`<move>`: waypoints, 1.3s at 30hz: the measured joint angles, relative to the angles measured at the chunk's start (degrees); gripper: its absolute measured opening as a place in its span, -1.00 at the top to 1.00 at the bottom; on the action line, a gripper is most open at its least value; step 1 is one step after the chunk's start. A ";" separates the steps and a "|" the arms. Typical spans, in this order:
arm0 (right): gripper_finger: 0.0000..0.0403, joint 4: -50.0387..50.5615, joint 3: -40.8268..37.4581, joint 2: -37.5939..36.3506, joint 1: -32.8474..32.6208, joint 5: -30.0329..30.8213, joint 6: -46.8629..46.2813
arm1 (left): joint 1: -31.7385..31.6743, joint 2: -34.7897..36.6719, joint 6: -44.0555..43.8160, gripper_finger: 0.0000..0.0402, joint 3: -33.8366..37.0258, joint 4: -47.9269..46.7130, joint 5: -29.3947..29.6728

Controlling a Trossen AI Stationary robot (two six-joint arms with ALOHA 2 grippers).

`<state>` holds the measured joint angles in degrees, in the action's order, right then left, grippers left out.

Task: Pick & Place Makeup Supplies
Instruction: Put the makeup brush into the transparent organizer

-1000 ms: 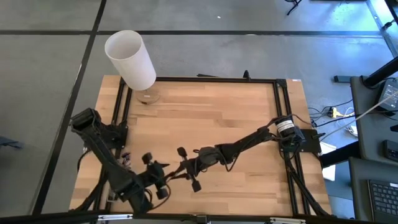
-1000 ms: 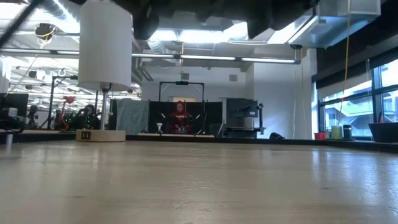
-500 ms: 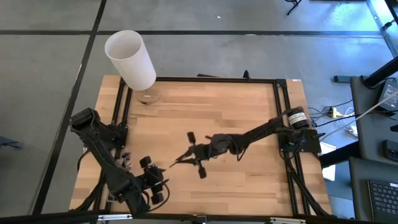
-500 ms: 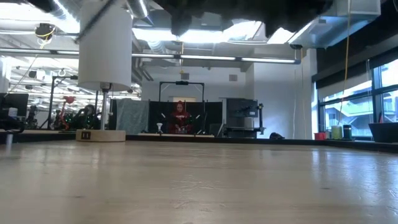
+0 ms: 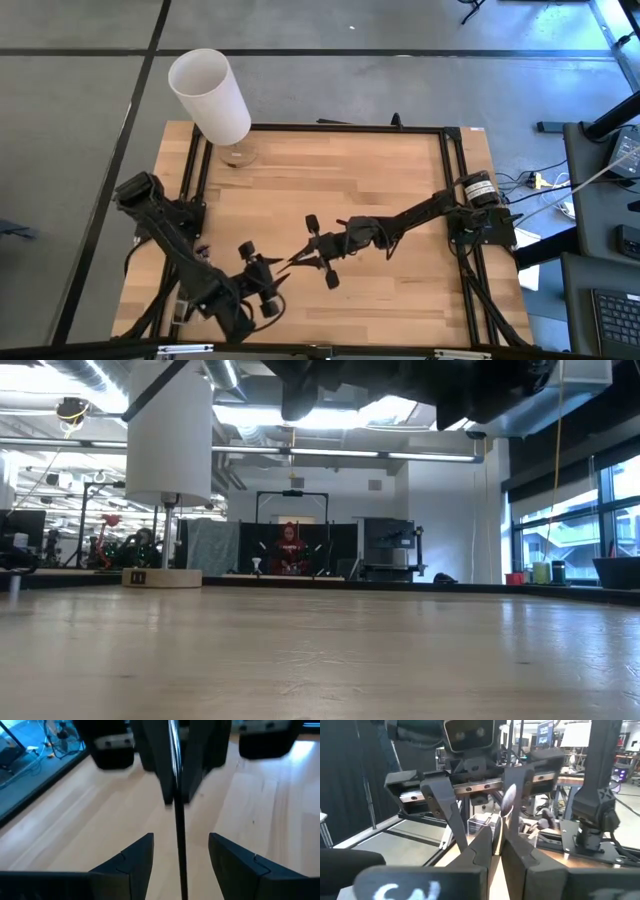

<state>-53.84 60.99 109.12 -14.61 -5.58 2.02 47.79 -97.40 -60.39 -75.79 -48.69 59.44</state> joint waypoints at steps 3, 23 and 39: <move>0.84 0.07 0.00 0.00 0.02 -0.01 0.20 | -2.03 0.00 4.27 0.08 0.00 3.39 -0.01; 0.84 1.33 0.02 0.07 0.09 0.32 -0.17 | -5.43 0.22 6.67 0.92 0.00 6.03 -4.95; 0.25 8.00 0.00 -0.02 0.24 14.42 -1.57 | 7.61 1.48 -36.44 0.88 0.00 -33.89 -17.23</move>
<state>-45.84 60.99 109.10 -14.37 8.85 0.45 55.40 -95.92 -96.83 -75.79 -82.58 42.21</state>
